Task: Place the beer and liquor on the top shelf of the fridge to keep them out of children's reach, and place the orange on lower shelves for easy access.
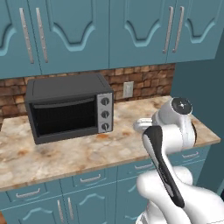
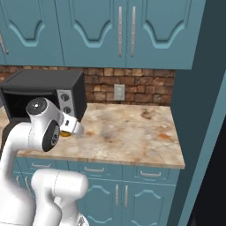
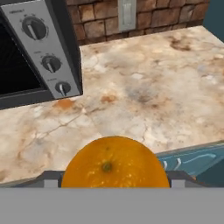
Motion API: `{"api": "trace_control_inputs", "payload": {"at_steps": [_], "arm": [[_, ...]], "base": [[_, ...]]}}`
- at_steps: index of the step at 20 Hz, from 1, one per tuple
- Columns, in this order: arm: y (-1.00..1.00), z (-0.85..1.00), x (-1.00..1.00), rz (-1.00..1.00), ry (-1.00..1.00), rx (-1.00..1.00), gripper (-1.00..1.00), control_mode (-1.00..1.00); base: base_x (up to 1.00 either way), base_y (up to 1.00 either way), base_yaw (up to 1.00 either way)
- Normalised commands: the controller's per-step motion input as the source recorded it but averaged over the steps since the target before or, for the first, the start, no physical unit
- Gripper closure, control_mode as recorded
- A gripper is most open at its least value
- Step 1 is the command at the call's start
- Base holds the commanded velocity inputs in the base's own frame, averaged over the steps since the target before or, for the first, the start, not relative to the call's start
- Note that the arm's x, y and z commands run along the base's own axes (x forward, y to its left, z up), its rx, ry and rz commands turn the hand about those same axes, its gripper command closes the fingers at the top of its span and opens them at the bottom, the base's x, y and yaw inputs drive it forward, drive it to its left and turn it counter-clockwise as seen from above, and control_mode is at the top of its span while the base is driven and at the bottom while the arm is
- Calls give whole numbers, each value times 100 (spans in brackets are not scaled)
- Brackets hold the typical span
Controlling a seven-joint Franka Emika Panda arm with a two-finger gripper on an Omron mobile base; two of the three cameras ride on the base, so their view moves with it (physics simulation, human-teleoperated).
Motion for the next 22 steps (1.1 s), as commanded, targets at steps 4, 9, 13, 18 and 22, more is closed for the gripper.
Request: {"api": "trace_control_inputs", "payload": {"at_steps": [4, 9, 13, 18, 22], "arm": [[-2, 99, -66, 0, -3, -2, 100, -100], [-1, 74, -66, 0, 0, -4, 100, -100], [-5, 12, -90, 0, 0, -3, 100, -100], [-3, 0, -100, -1, 0, -2, 100, -100], [0, 0, 0, 0, 0, 0, 100, 100]], "base": [[0, 0, 0], [0, 0, 0], [0, 0, 0], [0, 0, 0], [-68, -27, -10]]}}
